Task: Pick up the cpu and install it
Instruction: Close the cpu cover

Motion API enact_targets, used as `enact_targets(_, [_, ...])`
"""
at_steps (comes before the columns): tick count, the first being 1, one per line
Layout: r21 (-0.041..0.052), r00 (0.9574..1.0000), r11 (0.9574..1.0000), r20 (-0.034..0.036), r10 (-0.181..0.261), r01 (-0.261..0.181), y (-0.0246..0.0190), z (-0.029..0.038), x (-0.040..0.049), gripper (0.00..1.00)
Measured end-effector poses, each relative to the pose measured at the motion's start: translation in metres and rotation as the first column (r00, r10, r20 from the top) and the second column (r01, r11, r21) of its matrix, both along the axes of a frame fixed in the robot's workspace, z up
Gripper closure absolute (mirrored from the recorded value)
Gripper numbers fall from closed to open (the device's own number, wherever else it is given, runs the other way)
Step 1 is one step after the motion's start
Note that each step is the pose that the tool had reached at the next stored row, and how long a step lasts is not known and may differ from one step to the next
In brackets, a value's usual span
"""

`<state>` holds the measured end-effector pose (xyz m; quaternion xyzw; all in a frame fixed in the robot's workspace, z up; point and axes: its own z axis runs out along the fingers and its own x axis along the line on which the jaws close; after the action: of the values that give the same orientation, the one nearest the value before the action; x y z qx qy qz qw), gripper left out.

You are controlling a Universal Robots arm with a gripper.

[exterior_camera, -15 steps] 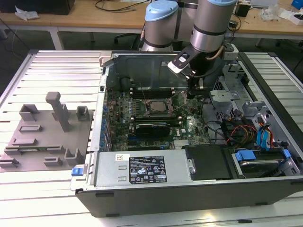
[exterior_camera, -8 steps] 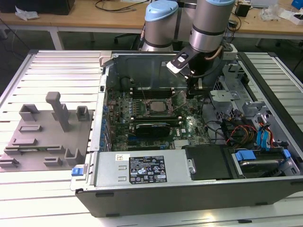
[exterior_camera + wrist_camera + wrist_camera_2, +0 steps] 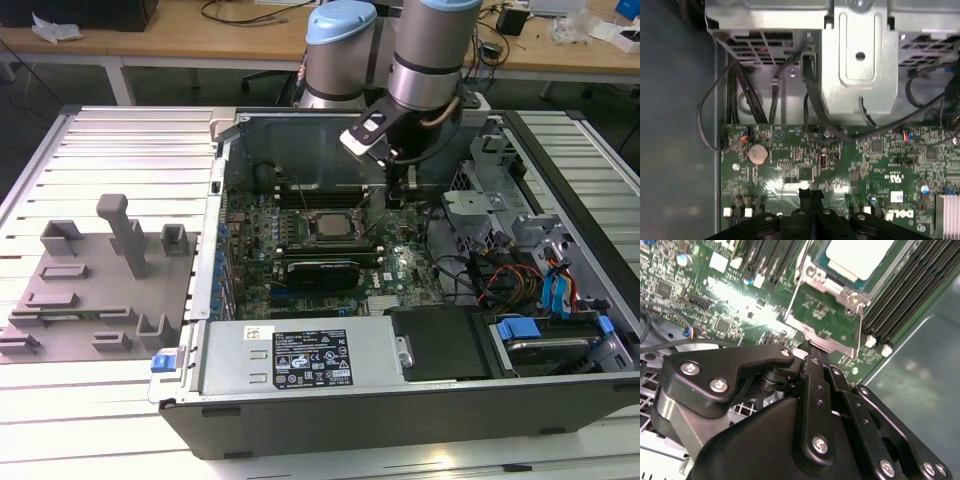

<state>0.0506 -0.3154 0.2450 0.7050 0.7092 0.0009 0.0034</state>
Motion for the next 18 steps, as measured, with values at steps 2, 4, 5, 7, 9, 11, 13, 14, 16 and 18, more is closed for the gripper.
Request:
enact_targets(2, [0.0001,1.0,1.0,0.0005,0.0,0.0,0.0,0.0,-0.0056,0.89])
enact_targets(4, [0.0002,1.0,1.0,0.0016,0.0,0.0,0.0,0.0,-0.0123,0.89])
enact_targets(5, [0.0002,1.0,1.0,0.0022,0.0,0.0,0.0,0.0,-0.0148,0.89])
enact_targets(7, [0.0005,1.0,1.0,0.0037,0.0,0.0,0.0,0.0001,-0.0204,0.89])
enact_targets(9, [0.0013,1.0,1.0,0.0068,0.0,0.0,0.0,0.0,-0.0295,0.89])
enact_targets(11, [0.0016,1.0,1.0,0.0089,0.0,0.0,0.0,0.0,-0.0341,0.89])
enact_targets(13, [0.0015,0.9999,1.0,0.0105,0.0,0.0,0.0,0.0,-0.038,0.89])
enact_targets(14, [0.0016,0.9999,1.0,0.0107,0.0,0.0,0.0,0.0,-0.0383,0.89])
enact_targets(16, [0.0015,0.9999,1.0,0.0106,0.0,0.0,0.0,0.0,-0.0383,0.89])
enact_targets(18, [0.0015,0.9999,1.0,0.0107,0.0,0.0,0.0,0.0,-0.0383,0.89])
